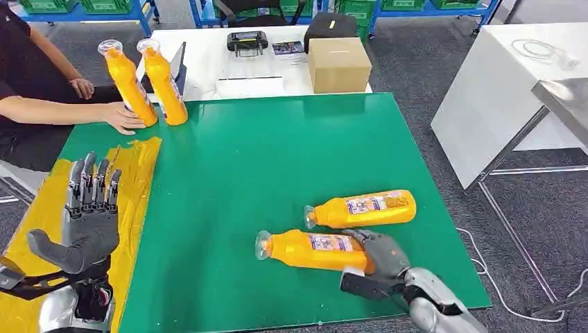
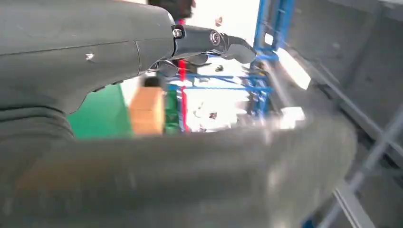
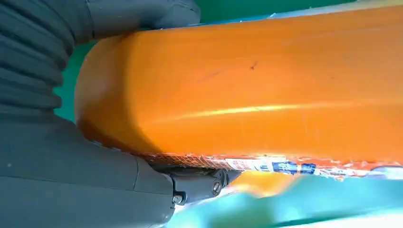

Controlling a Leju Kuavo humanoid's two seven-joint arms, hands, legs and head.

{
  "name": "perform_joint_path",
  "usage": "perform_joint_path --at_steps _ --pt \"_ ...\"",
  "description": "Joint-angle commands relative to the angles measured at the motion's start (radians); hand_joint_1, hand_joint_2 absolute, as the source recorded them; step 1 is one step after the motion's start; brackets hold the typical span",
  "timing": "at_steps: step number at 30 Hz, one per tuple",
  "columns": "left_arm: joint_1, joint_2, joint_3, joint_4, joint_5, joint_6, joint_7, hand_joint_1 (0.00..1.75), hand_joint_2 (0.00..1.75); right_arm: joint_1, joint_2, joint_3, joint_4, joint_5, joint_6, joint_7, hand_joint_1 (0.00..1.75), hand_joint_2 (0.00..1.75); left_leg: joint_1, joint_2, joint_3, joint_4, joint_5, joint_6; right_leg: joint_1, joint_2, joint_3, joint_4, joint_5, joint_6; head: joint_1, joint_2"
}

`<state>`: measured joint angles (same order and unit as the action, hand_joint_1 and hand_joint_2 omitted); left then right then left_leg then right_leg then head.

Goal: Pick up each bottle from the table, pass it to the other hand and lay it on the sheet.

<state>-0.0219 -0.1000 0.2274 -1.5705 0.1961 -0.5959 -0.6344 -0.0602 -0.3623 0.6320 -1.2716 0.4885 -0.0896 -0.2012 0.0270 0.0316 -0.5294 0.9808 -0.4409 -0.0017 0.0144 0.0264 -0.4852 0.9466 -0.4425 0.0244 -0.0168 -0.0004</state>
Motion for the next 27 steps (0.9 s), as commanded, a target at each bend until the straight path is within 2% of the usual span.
perform_joint_path --at_steps 1,6,11,15,21,27 --pt "0.095 -0.053 -0.100 0.006 0.036 0.056 0.087 0.00 1.75 0.106 0.243 -0.271 -0.326 -0.235 0.152 -0.110 1.75 1.75 -0.003 -0.005 -0.009 0.001 -0.001 0.000 -0.003 -0.005 -0.009 0.004 -0.003 0.000 -0.002 0.000" --pt "0.105 -0.064 -0.214 -0.009 0.027 0.149 0.112 0.00 1.75 -0.003 0.322 -0.217 -0.223 -0.244 0.182 -0.116 1.75 1.75 -0.004 -0.014 -0.025 0.001 0.004 0.000 -0.004 -0.014 -0.024 0.005 -0.002 0.002 0.000 0.000" --pt "0.106 -0.065 -0.243 -0.017 0.013 0.164 0.105 0.00 1.75 -0.038 0.349 -0.190 -0.180 -0.244 0.173 -0.104 1.75 1.75 -0.005 -0.013 -0.028 0.001 0.005 0.000 -0.005 -0.013 -0.026 0.005 -0.001 0.001 -0.001 0.000" --pt "0.104 -0.056 -0.250 -0.013 0.015 0.161 0.107 0.00 1.75 -0.042 0.344 -0.182 -0.173 -0.251 0.170 -0.103 1.75 1.75 -0.007 -0.017 -0.028 0.000 0.005 0.002 -0.007 -0.017 -0.025 0.004 -0.001 0.001 0.000 0.000" --pt "0.081 -0.048 -0.315 0.011 0.014 0.143 0.111 0.00 1.75 -0.149 0.404 -0.115 -0.016 -0.257 0.170 -0.073 1.75 1.75 -0.007 -0.016 -0.029 0.000 0.005 0.001 -0.007 -0.016 -0.026 0.004 0.000 0.001 -0.001 0.000" --pt "0.075 -0.041 -0.343 0.015 0.013 0.135 0.111 0.00 1.75 -0.176 0.420 -0.079 0.036 -0.253 0.166 -0.069 1.75 1.75 -0.008 -0.018 -0.030 -0.001 0.006 0.002 -0.008 -0.018 -0.027 0.004 -0.001 0.001 0.000 0.000"
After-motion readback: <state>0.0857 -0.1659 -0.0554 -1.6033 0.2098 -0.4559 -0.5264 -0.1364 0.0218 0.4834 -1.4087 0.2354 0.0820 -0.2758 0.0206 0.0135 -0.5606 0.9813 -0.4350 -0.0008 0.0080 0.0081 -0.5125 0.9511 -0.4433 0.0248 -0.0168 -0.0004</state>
